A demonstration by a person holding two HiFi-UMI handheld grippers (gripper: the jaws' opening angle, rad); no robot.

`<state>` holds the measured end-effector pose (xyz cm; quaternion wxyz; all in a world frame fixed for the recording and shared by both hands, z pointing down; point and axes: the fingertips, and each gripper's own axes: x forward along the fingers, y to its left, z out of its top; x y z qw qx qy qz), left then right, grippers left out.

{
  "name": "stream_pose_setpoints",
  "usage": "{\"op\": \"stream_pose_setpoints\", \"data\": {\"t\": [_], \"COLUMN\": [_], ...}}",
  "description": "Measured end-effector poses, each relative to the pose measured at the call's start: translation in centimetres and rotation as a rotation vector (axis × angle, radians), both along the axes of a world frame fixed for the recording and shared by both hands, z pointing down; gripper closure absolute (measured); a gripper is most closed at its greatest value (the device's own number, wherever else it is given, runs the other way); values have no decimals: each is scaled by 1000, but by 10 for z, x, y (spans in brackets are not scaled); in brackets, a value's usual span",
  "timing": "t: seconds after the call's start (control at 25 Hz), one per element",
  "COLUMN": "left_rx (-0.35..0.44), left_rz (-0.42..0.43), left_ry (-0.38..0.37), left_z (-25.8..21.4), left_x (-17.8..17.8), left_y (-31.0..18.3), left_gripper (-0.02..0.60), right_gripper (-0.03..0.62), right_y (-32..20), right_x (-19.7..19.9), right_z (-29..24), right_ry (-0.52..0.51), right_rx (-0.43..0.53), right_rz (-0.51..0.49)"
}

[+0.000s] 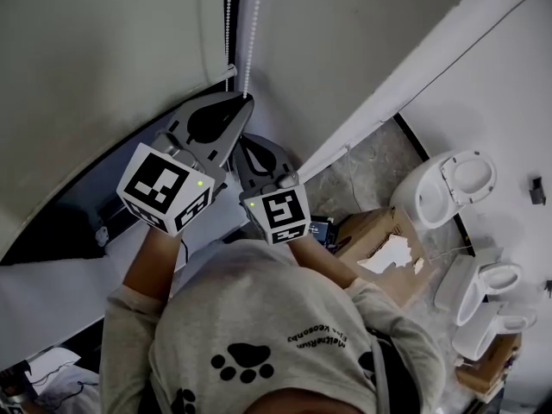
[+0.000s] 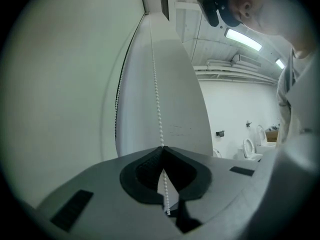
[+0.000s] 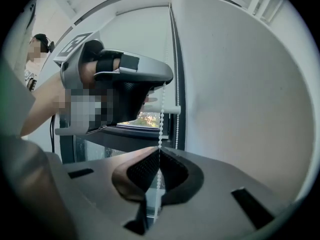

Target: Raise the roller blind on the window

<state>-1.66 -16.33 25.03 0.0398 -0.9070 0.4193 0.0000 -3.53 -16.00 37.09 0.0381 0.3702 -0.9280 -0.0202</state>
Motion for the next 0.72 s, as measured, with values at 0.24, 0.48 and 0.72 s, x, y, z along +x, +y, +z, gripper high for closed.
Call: {"op": "stream_pose_setpoints", "data": {"t": [0.24,0.48,0.72], "left_rx": [-58,-104,-164], "left_rz": [-36,-69,-82], "left_ry": [28,54,82], "left_z": [32,69,108], "left_x": [-7,-8,-8], "left_y": [6,7,6], "left_gripper": [572,572,572], "right_gripper": [585,585,585], "right_y": [8,8,12], "right_x": [-5,-5,-3], "right_z": [31,67,105], "right_ry": [23,72,105], "right_rx": [-37,-65,-101], "right_rz": [-28,-18,-16]}}
